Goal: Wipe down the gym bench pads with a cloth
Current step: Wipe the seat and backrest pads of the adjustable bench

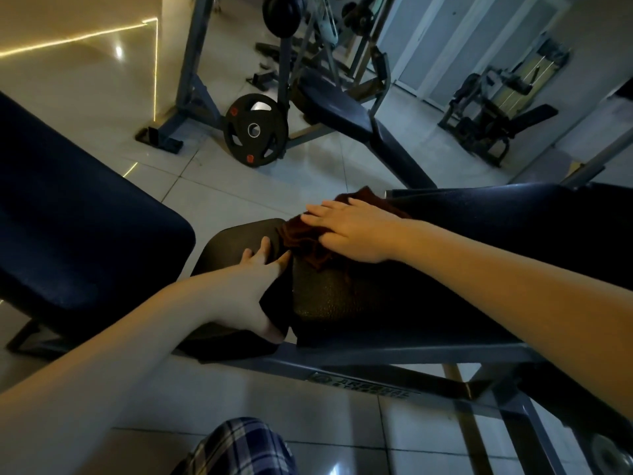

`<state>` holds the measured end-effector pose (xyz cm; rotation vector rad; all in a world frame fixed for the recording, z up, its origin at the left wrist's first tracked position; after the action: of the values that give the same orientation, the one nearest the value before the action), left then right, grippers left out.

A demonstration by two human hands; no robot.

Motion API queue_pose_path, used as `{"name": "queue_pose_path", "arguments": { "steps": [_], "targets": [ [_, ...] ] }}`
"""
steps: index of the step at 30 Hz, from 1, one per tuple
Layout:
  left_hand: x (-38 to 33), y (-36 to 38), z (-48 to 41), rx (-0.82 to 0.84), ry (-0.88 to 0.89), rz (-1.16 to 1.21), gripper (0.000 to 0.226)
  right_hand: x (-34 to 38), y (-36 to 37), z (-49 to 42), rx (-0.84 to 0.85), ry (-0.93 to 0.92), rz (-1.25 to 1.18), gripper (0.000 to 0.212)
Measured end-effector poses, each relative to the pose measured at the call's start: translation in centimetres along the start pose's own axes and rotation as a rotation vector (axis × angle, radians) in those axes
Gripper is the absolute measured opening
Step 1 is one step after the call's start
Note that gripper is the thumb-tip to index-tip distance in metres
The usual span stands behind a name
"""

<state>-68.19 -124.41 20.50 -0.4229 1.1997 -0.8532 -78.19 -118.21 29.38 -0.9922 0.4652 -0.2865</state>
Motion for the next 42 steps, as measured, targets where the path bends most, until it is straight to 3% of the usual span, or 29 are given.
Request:
{"name": "queue_pose_path", "arguments": {
  "steps": [5,10,20,30,37,42],
  "targets": [
    [-0.4,0.0,0.2,-0.028,-0.07,-0.003,0.129,-0.1,-0.9,-4.0,-0.014,0.074,0.004,0.051],
    [-1.3,-0.3,0.8,-0.062,-0.069,-0.007,0.142,-0.4,-0.7,-0.7,-0.021,0.051,-0.028,0.054],
    [-4.2,0.0,-0.2,-0.17,0.195,-0.138,0.137,-2.3,1.0,13.2,0.065,0.074,-0.044,0.053],
    [-4.7,-0.3,-0.5,-0.229,0.236,-0.263,0.137,-5.3,-0.4,8.1,0.004,0.092,-0.058,0.053],
    [-7.0,0.2,0.4,-0.234,0.249,-0.265,0.129,-7.2,-1.4,3.7,-0.041,0.221,-0.009,0.053],
    [-8.2,0.4,0.9,-0.291,0.277,-0.25,0.12,-6.1,-1.0,5.8,-0.083,0.221,-0.074,0.053]
  ]
}}
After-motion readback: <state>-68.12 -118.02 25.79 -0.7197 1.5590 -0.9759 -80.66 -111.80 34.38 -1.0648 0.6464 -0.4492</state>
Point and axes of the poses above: each hand's wrist, its own z-axis away from the middle knuckle, its own y-axis out of the palm, x = y × z, the point moved 8 cm from there along -z, towards the middle knuckle, and after that the axes turned 1 degree about -y, right-handed, at the moved point
